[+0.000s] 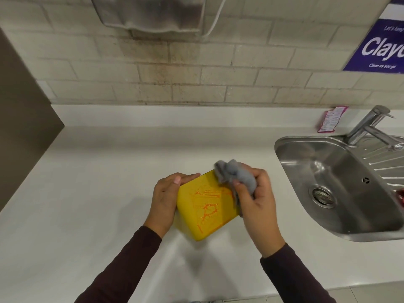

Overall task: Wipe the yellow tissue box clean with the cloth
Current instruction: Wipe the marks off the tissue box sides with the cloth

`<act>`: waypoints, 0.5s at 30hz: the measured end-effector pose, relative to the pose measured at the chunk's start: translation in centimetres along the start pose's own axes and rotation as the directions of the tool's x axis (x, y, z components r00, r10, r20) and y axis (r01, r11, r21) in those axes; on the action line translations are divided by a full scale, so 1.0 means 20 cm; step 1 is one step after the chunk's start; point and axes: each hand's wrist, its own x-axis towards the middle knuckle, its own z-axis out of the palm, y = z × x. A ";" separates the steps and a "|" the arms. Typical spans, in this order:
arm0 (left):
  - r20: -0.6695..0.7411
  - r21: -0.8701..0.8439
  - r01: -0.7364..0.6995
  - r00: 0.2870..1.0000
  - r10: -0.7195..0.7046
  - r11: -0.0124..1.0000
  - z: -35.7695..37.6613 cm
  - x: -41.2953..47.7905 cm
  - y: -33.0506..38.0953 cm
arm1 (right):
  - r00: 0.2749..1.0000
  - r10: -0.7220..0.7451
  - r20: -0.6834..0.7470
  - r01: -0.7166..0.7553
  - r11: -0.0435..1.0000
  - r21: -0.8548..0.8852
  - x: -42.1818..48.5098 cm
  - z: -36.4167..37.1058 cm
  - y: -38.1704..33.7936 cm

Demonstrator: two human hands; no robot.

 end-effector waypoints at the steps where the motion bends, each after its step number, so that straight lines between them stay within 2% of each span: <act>1: -0.004 0.008 -0.002 1.000 0.002 1.000 0.00 0.00 0.00 | 1.000 -0.009 0.030 0.011 0.998 -0.070 -0.01 0.02 0.01; 3: -0.012 0.017 -0.006 1.000 0.006 1.000 0.00 0.00 0.00 | 0.997 -0.057 0.053 0.069 0.957 -0.282 -0.02 0.04 0.03; 5: -0.008 0.031 -0.011 1.000 0.011 0.999 0.00 0.00 0.00 | 0.990 -0.133 0.042 0.138 0.901 -0.411 0.01 0.03 0.03; 7: -0.005 0.037 -0.010 1.000 0.010 0.999 0.00 0.00 0.01 | 0.979 -0.190 0.071 0.202 0.877 -0.436 0.06 0.02 0.00; 11: 0.000 0.036 -0.022 1.000 0.022 0.999 -0.01 -0.01 0.00 | 0.935 -0.253 0.249 0.351 0.765 -0.540 0.13 0.00 -0.04; 15: 0.023 0.041 -0.040 0.999 0.039 0.998 -0.01 -0.01 -0.01 | 0.929 -0.225 0.294 0.360 0.733 -0.577 0.13 -0.01 -0.04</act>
